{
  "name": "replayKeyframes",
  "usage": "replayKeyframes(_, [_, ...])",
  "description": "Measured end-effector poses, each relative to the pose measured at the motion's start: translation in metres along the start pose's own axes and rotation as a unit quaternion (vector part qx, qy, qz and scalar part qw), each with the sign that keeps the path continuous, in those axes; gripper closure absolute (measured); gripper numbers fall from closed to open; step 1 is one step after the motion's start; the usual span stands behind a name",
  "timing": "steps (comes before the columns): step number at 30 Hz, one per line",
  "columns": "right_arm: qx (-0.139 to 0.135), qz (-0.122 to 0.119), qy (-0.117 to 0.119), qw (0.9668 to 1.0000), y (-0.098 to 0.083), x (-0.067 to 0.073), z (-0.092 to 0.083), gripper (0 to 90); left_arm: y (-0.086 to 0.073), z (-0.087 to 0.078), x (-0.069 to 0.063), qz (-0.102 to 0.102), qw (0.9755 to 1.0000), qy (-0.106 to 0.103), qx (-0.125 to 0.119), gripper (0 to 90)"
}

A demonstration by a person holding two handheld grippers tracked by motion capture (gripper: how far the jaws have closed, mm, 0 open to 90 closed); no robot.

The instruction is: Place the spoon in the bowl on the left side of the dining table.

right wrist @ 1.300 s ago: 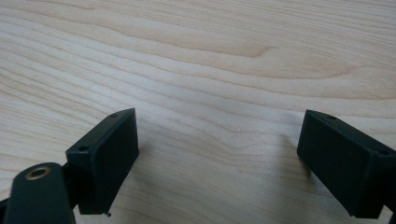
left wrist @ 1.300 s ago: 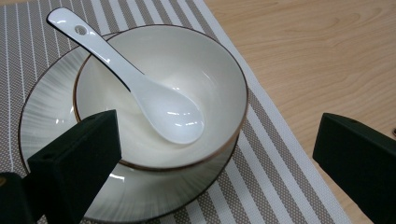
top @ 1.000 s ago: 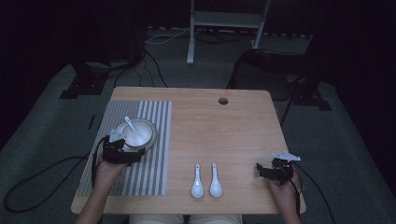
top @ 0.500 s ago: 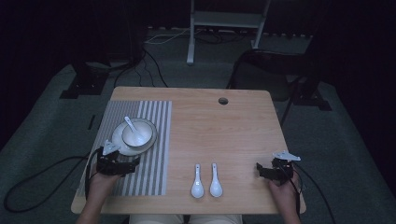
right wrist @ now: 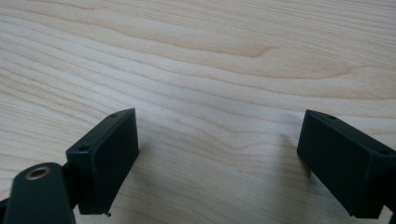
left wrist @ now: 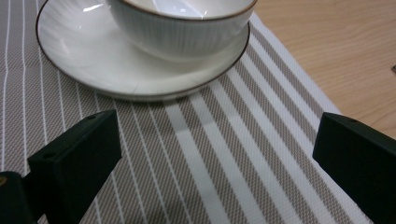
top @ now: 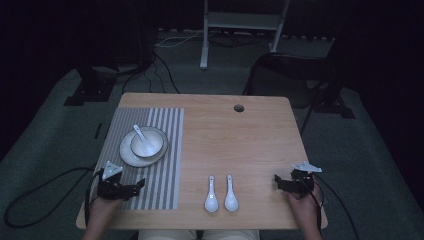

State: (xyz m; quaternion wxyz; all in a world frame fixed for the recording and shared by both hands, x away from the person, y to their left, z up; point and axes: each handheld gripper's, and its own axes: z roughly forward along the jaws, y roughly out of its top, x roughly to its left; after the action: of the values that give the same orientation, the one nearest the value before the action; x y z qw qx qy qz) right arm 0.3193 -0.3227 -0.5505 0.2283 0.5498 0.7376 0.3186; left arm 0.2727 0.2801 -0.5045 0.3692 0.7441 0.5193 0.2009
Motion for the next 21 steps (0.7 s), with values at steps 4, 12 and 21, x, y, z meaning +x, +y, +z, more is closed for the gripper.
replayKeyframes(4, [0.0, 0.0, 0.0, 1.0, 0.0, 0.0, 0.0, 11.9, -0.01, -0.002, 0.003, 0.001, 1.0, 0.003, 0.003, 1.2])
replayKeyframes(12, [0.0, 0.0, 0.0, 1.0, 0.0, 0.0, 0.0, 12.0, -0.025, -0.005, 0.007, -0.006, 0.9999, 0.011, 0.006, 1.3])
replayKeyframes(21, [0.0, 0.0, 0.0, 1.0, 0.0, 0.0, 0.0, 11.9, -0.037, -0.01, 0.012, -0.01, 0.9998, 0.018, 0.008, 1.3])
